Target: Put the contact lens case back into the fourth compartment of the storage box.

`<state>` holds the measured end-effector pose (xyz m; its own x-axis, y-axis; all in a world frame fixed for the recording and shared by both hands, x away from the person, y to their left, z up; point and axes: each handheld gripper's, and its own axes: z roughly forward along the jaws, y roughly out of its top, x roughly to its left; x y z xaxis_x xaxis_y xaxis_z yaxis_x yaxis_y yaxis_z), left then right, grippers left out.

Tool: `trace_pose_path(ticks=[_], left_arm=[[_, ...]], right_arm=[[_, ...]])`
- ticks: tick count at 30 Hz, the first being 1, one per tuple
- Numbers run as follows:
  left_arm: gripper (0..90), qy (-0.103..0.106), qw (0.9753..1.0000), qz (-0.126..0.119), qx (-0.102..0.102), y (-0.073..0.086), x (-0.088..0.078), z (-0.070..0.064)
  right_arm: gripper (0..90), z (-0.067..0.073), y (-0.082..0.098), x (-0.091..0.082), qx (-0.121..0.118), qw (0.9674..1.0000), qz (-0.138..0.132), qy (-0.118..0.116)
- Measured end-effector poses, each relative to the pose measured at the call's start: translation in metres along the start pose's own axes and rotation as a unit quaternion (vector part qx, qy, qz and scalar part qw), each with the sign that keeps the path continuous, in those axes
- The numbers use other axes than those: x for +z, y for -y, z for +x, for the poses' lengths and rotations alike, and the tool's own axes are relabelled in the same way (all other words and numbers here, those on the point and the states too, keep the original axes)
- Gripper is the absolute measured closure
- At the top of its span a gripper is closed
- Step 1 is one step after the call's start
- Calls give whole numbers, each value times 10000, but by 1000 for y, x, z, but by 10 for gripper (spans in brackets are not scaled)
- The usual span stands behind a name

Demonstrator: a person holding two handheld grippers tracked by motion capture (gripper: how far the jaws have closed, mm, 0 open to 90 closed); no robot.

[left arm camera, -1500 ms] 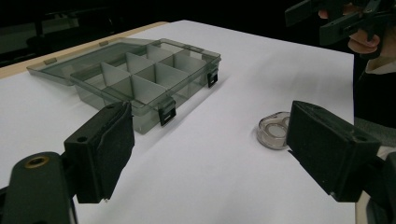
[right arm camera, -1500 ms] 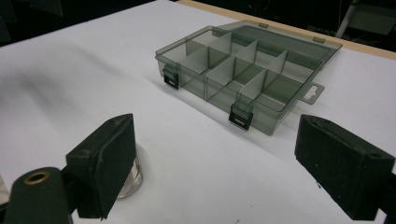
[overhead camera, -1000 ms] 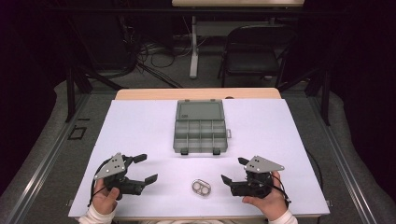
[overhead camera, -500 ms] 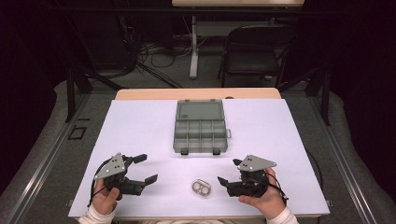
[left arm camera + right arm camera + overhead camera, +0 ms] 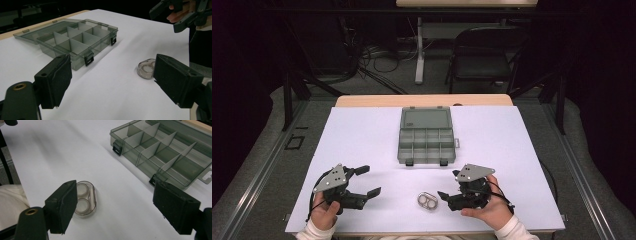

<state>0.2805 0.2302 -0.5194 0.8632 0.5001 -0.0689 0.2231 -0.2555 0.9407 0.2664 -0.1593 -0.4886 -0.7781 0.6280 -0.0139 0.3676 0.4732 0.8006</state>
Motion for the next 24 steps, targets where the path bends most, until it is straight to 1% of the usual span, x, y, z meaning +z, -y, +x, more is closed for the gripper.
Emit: trace_pose_path(ticks=[6,9,13,16,24], left_arm=[[160,8,10000,2,5,0,0,0],[160,8,10000,6,5,0,0,0],[160,16,10000,17,13,0,0,0],[160,19,10000,19,17,0,1,0],[160,20,10000,19,19,0,0,0]], right_arm=[[193,0,-7,4,-79,9997,202,-120],[193,0,-8,4,-94,9995,252,-143],[193,-1,-12,5,-147,9989,368,-236],[193,-1,-14,6,-192,9983,488,-245],[193,-2,-17,9,-246,9973,640,-260]])
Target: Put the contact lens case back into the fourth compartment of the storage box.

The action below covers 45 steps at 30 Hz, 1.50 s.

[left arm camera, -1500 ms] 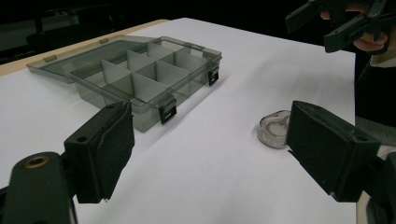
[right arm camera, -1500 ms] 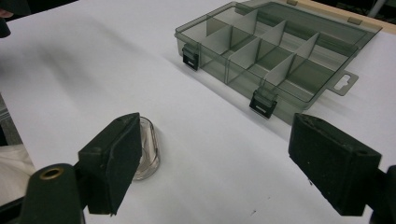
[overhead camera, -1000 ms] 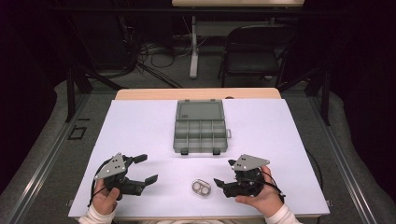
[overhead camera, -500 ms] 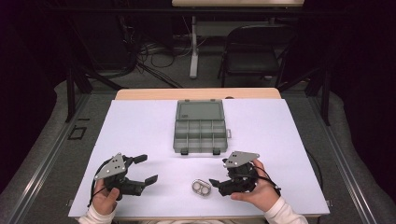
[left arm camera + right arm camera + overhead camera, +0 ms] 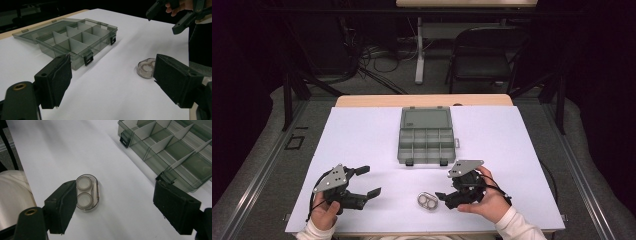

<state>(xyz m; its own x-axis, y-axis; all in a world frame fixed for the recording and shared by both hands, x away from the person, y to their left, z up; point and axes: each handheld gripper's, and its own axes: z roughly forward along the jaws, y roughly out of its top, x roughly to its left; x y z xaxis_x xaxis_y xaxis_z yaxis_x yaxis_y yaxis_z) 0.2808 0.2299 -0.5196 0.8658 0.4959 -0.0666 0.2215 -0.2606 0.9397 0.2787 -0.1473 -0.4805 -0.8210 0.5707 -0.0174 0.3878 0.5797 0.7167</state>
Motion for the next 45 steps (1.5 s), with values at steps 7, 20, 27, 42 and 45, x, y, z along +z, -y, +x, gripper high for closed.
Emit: trace_pose_path(ticks=[7,20,27,42,45], left_arm=[[160,-32,10000,6,-2,0,0,0],[160,18,10000,-4,3,0,1,0],[160,32,10000,-1,2,0,1,0],[160,-10,10000,24,8,0,1,-1],[160,-4,10000,26,13,0,1,-1]], right_arm=[[201,-2,-3,2,-53,9997,238,-9],[202,-1,-9,10,-212,9968,763,-114],[206,1,-11,16,-237,9941,1043,-198],[223,6,-13,30,-340,9902,1309,-359],[224,8,-14,34,-346,9895,1350,-380]])
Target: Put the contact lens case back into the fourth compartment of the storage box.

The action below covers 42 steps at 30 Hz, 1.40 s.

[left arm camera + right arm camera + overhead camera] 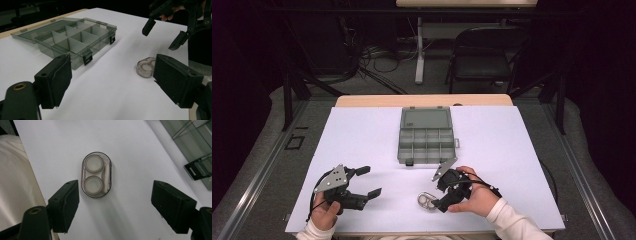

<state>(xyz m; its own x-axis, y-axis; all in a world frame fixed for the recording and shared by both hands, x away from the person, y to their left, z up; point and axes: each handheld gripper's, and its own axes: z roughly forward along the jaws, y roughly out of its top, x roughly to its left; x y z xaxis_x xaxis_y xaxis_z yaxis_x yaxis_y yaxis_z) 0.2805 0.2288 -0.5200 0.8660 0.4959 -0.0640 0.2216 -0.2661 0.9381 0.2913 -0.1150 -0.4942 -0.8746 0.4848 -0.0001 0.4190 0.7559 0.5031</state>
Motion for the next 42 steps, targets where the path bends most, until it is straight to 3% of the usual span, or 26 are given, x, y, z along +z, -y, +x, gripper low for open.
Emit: trace_pose_path(ticks=[25,42], left_arm=[[160,30,10000,14,10,0,0,0],[160,54,10000,14,11,0,0,0]], right_arm=[[257,13,-22,29,-35,9996,247,-162],[305,12,-22,42,-5,9990,425,-151]])
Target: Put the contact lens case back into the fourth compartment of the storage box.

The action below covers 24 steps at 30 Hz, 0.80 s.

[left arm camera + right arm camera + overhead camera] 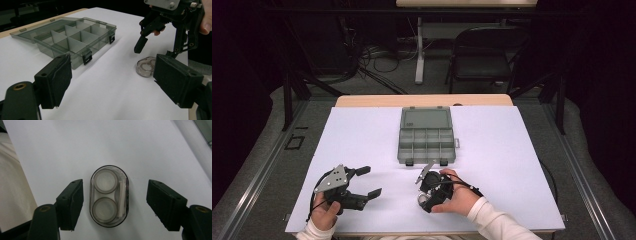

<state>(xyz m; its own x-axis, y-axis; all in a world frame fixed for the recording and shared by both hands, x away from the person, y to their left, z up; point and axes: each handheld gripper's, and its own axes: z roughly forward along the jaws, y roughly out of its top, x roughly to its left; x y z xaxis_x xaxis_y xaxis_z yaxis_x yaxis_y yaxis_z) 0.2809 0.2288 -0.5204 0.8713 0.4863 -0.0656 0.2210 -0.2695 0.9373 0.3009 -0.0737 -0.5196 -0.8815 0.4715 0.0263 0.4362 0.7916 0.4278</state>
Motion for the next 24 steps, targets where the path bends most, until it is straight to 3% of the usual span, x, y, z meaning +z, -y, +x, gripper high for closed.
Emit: trace_pose_path(ticks=[24], left_arm=[[160,-8,10000,25,-5,0,0,0]], right_arm=[[406,1,2,13,26,9999,119,-18]])
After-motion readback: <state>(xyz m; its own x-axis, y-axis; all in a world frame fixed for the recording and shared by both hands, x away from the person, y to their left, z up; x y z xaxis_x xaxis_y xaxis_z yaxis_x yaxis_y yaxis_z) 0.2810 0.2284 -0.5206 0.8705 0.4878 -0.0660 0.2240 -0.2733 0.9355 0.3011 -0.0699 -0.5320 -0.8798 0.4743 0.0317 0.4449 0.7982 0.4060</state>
